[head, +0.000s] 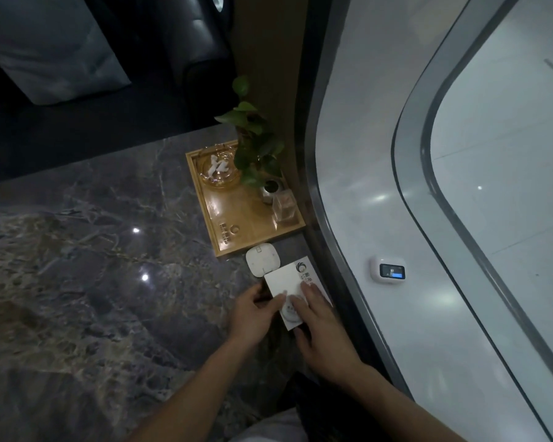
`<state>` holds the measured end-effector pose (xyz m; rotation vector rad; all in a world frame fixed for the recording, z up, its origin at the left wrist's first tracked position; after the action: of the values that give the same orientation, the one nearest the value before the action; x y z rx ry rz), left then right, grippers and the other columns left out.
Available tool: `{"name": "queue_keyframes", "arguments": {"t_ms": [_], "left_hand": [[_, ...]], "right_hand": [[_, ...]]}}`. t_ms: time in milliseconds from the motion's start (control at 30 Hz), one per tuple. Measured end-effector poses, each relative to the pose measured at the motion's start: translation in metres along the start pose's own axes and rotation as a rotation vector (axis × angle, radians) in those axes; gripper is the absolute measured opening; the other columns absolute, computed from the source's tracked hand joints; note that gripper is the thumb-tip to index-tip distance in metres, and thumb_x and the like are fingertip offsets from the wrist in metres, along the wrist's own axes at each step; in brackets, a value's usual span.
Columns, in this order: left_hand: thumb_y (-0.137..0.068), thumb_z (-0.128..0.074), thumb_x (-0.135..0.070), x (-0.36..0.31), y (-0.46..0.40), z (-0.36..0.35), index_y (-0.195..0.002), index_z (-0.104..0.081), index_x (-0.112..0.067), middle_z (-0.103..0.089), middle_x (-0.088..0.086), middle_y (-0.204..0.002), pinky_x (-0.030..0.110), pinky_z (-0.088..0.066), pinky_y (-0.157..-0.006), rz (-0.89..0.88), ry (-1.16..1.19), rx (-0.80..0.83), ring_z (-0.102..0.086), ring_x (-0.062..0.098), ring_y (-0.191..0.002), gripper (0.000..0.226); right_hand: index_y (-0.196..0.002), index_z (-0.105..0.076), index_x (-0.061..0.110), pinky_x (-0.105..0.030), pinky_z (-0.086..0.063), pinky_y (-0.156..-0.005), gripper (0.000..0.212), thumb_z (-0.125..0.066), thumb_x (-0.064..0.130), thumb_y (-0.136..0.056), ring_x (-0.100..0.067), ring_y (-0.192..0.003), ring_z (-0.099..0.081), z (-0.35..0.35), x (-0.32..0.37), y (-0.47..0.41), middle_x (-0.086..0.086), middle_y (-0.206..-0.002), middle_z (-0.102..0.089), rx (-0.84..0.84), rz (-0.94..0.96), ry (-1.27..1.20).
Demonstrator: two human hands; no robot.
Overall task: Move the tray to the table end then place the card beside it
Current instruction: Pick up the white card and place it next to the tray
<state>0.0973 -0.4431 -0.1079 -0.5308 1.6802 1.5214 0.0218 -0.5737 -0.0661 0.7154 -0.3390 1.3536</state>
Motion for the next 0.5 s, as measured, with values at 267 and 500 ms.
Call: {"name": "queue_keyframes", "arguments": {"t_ms": [267,500], "left_hand": [[-0.08,-0.079,-0.027,-0.004,-0.008,-0.007,-0.116,-0.069,-0.023,-0.076,-0.004,-0.105,0.04,-0.061,-0.083,-0.011,-0.02,-0.011,-0.074,0.013,-0.093,0.038],[-0.083,-0.074,-0.017,-0.004,-0.014,-0.012,-0.11,-0.064,-0.021,-0.07,0.007,-0.107,0.051,-0.06,-0.082,0.025,0.044,-0.047,-0.071,0.025,-0.098,0.029]], "right_hand": [[-0.148,-0.029,0.026,-0.036,-0.012,-0.122,0.057,-0.048,0.023,-0.095,-0.016,-0.149,0.003,0.006,-0.005,-0.01,0.0,-0.163,-0.008,0.028,-0.049,0.005],[-0.15,-0.025,0.022,-0.033,-0.004,-0.12,0.06,-0.047,0.022,-0.095,-0.019,-0.149,0.008,0.012,-0.003,-0.015,-0.005,-0.163,-0.002,0.02,-0.066,0.038]]}}
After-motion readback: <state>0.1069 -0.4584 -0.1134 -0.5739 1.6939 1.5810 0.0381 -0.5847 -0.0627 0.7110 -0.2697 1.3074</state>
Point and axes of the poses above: each hand's wrist, its own y-axis away from the middle knuckle, its own z-axis out of the back of the hand, x = y × z, the point moved 5 cm from there along -y, towards the middle knuckle
